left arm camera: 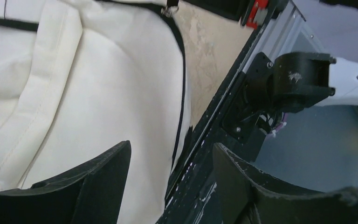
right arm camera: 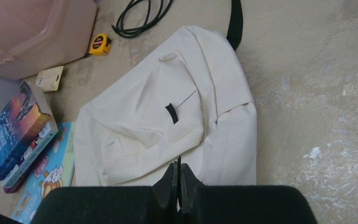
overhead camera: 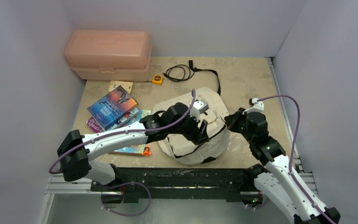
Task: Pack the student bag
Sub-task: Unzip the student bag at the center of the board.
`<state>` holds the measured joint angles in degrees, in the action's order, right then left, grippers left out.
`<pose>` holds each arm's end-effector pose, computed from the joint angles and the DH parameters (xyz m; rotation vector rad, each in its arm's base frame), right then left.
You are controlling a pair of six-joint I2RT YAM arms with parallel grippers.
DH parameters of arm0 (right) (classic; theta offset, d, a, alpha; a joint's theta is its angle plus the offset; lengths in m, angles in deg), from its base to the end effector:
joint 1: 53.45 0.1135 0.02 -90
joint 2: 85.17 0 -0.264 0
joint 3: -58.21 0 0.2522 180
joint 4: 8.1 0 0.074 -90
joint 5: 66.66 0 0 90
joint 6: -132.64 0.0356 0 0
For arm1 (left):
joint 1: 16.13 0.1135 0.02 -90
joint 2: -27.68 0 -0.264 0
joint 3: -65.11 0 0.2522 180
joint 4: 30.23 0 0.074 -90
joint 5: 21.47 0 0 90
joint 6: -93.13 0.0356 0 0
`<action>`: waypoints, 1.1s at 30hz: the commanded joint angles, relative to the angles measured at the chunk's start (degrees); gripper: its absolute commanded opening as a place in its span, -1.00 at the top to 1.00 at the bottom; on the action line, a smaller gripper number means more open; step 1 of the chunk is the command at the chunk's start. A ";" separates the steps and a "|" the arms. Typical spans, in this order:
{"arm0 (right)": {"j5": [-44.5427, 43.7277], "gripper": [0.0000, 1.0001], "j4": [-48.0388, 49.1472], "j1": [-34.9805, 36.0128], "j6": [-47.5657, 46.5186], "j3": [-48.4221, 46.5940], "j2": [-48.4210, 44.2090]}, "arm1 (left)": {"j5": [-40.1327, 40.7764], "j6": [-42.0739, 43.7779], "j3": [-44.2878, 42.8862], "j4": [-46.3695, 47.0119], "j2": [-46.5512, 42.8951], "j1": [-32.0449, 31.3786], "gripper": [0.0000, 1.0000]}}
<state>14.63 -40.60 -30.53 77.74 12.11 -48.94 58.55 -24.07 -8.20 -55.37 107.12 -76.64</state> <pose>0.1461 0.0559 0.2707 0.3122 1.9721 0.5118 0.1500 -0.2777 0.2895 0.7691 2.1758 -1.0437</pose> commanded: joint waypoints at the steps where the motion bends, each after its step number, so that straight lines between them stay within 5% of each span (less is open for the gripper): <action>1: 5.00 1.00 3.72 0.07 -0.15 0.40 -1.88 | 3.12 -0.24 -9.18 1.66 6.13 -0.71 -0.29; 7: 5.50 1.00 2.72 0.01 0.57 -0.26 -1.75 | 2.89 -0.84 -15.87 -0.09 13.37 -1.12 -0.17; 16: 6.16 1.00 3.58 0.04 0.50 -1.35 0.22 | 4.51 -0.82 -14.89 -0.28 15.61 -2.39 -0.06; 20: 5.73 1.00 3.12 -0.01 0.42 -2.44 1.21 | 6.10 -0.84 -14.93 -1.38 16.58 -2.83 0.20; 27: 4.56 1.00 1.68 0.00 1.69 -3.62 3.03 | 7.35 1.55 -14.72 -3.36 16.89 -3.98 0.94; 33: 0.50 1.00 -1.36 0.02 0.86 -7.71 9.37 | 9.75 4.31 -13.77 -4.63 17.02 -6.54 1.00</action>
<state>19.24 -41.89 -30.53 78.48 9.75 -42.91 66.29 -22.72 -21.92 -59.11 123.79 -80.99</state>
